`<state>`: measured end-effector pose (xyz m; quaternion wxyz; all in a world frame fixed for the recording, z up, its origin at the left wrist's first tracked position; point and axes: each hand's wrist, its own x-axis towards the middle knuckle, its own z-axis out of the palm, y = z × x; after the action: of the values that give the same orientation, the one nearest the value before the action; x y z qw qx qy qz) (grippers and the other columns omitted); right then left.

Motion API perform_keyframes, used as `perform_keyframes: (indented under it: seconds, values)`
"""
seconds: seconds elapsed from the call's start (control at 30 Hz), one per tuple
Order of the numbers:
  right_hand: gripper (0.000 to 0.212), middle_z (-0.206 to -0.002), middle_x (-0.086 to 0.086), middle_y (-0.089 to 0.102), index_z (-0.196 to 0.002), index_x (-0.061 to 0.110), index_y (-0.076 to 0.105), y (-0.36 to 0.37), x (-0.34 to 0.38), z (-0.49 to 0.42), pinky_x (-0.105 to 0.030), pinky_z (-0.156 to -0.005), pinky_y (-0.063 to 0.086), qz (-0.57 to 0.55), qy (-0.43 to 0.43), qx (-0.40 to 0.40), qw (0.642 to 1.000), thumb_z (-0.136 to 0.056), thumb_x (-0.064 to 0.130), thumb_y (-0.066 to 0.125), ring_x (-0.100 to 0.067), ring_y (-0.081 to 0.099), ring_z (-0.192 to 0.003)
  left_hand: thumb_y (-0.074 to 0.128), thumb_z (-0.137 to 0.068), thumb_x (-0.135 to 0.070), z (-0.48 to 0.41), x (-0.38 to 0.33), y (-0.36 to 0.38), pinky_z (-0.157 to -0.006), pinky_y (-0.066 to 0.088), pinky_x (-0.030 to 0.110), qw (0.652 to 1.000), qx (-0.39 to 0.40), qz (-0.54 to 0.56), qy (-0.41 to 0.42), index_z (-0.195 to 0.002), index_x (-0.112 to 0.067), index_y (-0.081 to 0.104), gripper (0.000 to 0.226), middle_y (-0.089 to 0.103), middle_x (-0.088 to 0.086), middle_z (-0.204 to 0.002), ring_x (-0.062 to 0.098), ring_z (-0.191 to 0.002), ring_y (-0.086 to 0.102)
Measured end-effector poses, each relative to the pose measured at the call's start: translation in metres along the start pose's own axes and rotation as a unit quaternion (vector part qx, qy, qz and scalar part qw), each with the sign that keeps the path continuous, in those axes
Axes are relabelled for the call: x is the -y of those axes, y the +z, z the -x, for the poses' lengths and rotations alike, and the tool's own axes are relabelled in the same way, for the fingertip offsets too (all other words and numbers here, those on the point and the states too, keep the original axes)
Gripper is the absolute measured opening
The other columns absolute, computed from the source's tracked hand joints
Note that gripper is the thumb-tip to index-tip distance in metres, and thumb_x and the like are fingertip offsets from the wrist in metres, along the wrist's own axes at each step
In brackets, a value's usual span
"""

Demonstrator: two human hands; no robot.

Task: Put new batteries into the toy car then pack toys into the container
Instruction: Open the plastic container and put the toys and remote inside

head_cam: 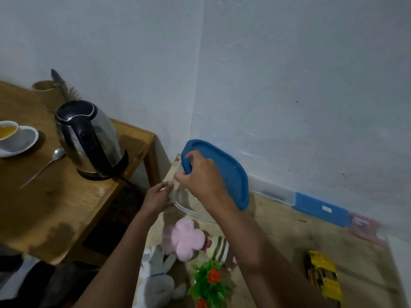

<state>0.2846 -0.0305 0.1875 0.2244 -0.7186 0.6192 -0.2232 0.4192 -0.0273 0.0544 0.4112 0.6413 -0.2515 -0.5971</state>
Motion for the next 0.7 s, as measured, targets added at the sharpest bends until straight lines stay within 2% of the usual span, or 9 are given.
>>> perform_keyframes:
  seconds: [0.13, 0.2, 0.27, 0.33, 0.4, 0.5, 0.57, 0.63, 0.7]
  values:
    - [0.04, -0.101, -0.002, 0.068, -0.125, 0.015, 0.058, -0.026, -0.009, -0.004, -0.031, -0.068, 0.051, -0.021, 0.027, -0.068, 0.997, -0.086, 0.024, 0.059, -0.02, 0.063, -0.085, 0.06, -0.098, -0.03, -0.007, 0.005, 0.001, -0.084, 0.06, 0.046, 1.0, -0.022, -0.001, -0.001, -0.131, -0.012, 0.06, 0.037, 0.062, 0.013, -0.129, 0.032, -0.109, 0.066]
    - [0.022, -0.084, -0.005, 0.068, -0.104, 0.01, 0.068, -0.036, -0.017, -0.005, -0.028, -0.061, 0.042, 0.038, 0.011, -0.043, 0.998, -0.088, 0.021, 0.058, -0.021, 0.061, -0.071, 0.058, -0.099, -0.029, -0.009, 0.006, 0.002, -0.085, 0.06, 0.047, 1.0, -0.029, -0.007, 0.003, -0.133, -0.01, 0.059, 0.039, 0.059, 0.012, -0.132, 0.033, -0.112, 0.064]
    - [0.018, -0.07, -0.005, 0.062, -0.087, 0.008, 0.068, -0.047, -0.023, 0.0, -0.031, -0.058, 0.041, 0.067, -0.007, -0.03, 0.997, -0.092, 0.02, 0.055, -0.022, 0.056, -0.061, 0.058, -0.099, -0.03, -0.011, 0.008, 0.002, -0.088, 0.059, 0.05, 0.999, -0.037, -0.017, 0.006, -0.132, -0.011, 0.06, 0.038, 0.058, 0.013, -0.133, 0.034, -0.113, 0.062]
    - [0.02, -0.076, -0.005, 0.066, -0.098, 0.013, 0.07, -0.064, -0.024, 0.01, -0.033, -0.061, 0.048, 0.042, -0.03, -0.067, 0.996, -0.095, 0.024, 0.054, -0.022, 0.06, -0.066, 0.058, -0.099, -0.029, -0.014, 0.009, 0.001, -0.09, 0.057, 0.054, 0.999, -0.039, -0.024, 0.008, -0.13, -0.01, 0.061, 0.037, 0.06, 0.015, -0.131, 0.035, -0.114, 0.062]
    - [0.021, -0.084, -0.001, 0.07, -0.109, 0.017, 0.07, -0.085, -0.02, 0.025, -0.03, -0.065, 0.052, -0.025, -0.049, -0.132, 0.99, -0.097, 0.027, 0.056, -0.013, 0.063, -0.071, 0.058, -0.099, -0.027, -0.015, 0.009, 0.002, -0.09, 0.057, 0.054, 0.999, -0.043, -0.021, 0.01, -0.13, -0.007, 0.061, 0.036, 0.06, 0.016, -0.129, 0.036, -0.114, 0.062]
    - [0.018, -0.082, 0.014, 0.064, -0.106, 0.018, 0.069, -0.113, -0.023, 0.055, -0.009, -0.06, 0.045, -0.132, -0.023, -0.236, 0.962, -0.097, 0.029, 0.058, 0.004, 0.06, -0.072, 0.058, -0.099, -0.028, -0.016, 0.011, 0.004, -0.088, 0.058, 0.053, 0.998, -0.055, -0.032, 0.018, -0.129, -0.008, 0.062, 0.036, 0.061, 0.015, -0.126, 0.036, -0.113, 0.062]
    - [0.017, -0.076, 0.015, 0.062, -0.1, 0.016, 0.068, -0.121, -0.036, 0.076, -0.008, -0.058, 0.041, -0.186, 0.005, -0.288, 0.939, -0.097, 0.029, 0.058, 0.004, 0.058, -0.07, 0.059, -0.099, -0.03, -0.017, 0.013, 0.005, -0.089, 0.058, 0.053, 0.997, -0.063, -0.044, 0.026, -0.127, -0.009, 0.063, 0.035, 0.064, 0.014, -0.123, 0.034, -0.11, 0.063]
    - [0.02, -0.084, 0.014, 0.064, -0.106, 0.014, 0.067, -0.119, -0.055, 0.097, -0.005, -0.061, 0.042, -0.196, 0.033, -0.318, 0.927, -0.097, 0.029, 0.057, 0.002, 0.059, -0.075, 0.06, -0.098, -0.032, -0.017, 0.014, 0.005, -0.088, 0.058, 0.054, 0.995, -0.074, -0.05, 0.035, -0.123, -0.01, 0.066, 0.034, 0.066, 0.014, -0.119, 0.033, -0.104, 0.066]
    - [0.028, -0.095, 0.009, 0.063, -0.119, 0.014, 0.064, -0.107, -0.079, 0.115, 0.001, -0.065, 0.04, -0.145, 0.083, -0.324, 0.931, -0.098, 0.03, 0.053, 0.002, 0.056, -0.081, 0.06, -0.097, -0.032, -0.018, 0.016, 0.006, -0.089, 0.058, 0.054, 0.994, -0.085, -0.05, 0.04, -0.122, -0.009, 0.066, 0.034, 0.067, 0.014, -0.116, 0.032, -0.103, 0.066]
